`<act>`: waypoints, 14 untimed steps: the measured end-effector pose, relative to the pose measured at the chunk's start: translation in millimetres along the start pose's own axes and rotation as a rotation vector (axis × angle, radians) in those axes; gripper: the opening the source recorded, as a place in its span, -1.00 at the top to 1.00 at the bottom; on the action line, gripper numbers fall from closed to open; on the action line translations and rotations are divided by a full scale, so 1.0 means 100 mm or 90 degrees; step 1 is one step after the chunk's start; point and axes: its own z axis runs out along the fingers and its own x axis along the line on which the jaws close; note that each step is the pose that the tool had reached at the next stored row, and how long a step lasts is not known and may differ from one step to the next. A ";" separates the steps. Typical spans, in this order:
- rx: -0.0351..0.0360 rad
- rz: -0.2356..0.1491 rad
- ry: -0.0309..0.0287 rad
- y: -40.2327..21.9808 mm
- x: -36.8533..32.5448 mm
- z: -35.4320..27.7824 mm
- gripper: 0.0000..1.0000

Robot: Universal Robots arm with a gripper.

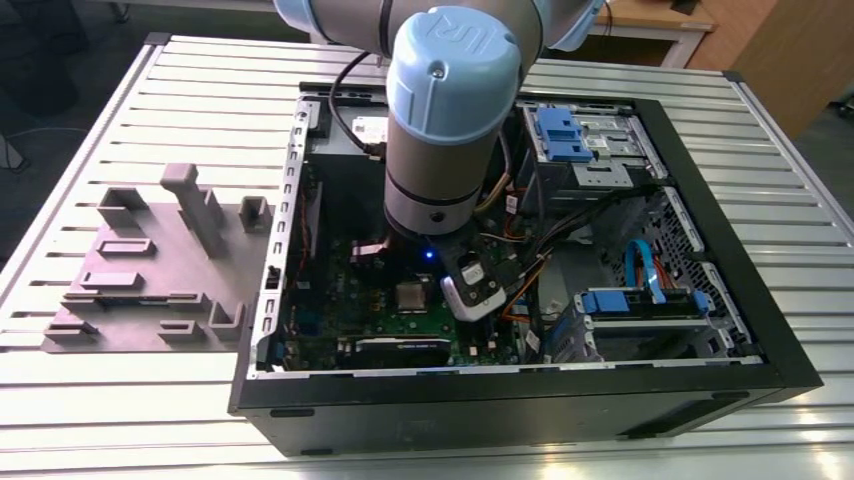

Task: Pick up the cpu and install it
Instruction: 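Place the cpu into insertion slot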

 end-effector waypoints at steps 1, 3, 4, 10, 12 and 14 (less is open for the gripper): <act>0.0002 0.000 0.0001 0.000 0.000 -0.001 -0.21; 0.0003 0.000 0.0001 -0.001 0.000 -0.002 -0.21; 0.0003 0.000 0.0002 -0.001 -0.001 -0.002 -0.21; 0.0005 0.000 0.0008 -0.002 -0.051 -0.002 -0.21; 0.0010 0.000 0.0009 -0.003 -0.053 -0.002 -0.21; 0.0013 0.000 0.0010 -0.003 -0.057 -0.002 -0.21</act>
